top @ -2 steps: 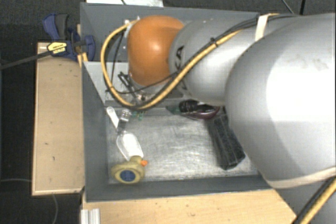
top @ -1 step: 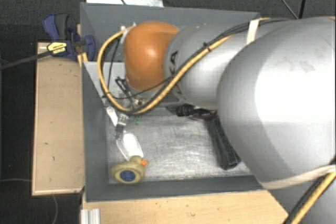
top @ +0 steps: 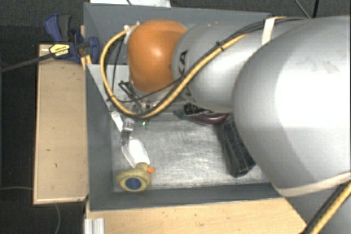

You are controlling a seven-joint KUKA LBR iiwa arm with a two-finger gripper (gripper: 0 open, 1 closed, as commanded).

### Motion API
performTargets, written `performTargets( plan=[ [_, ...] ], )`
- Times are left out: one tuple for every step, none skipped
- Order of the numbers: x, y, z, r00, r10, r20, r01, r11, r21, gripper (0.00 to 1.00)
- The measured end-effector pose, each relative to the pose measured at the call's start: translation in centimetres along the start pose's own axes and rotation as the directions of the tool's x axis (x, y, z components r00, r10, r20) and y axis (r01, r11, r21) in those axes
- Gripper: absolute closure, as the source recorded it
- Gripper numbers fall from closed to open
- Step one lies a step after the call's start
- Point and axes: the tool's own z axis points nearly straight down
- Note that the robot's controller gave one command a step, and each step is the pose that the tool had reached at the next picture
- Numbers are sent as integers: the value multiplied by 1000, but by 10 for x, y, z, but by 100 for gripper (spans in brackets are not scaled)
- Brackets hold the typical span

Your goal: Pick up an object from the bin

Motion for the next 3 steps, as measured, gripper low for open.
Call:
performTargets(
  plan=[
    [-3,4,63,923,384,-3,-384,923,5,0],
    [8,5,59,929,371,1,-371,929,7,100],
    [8,5,59,929,371,2,-371,929,7,100]
  ],
)
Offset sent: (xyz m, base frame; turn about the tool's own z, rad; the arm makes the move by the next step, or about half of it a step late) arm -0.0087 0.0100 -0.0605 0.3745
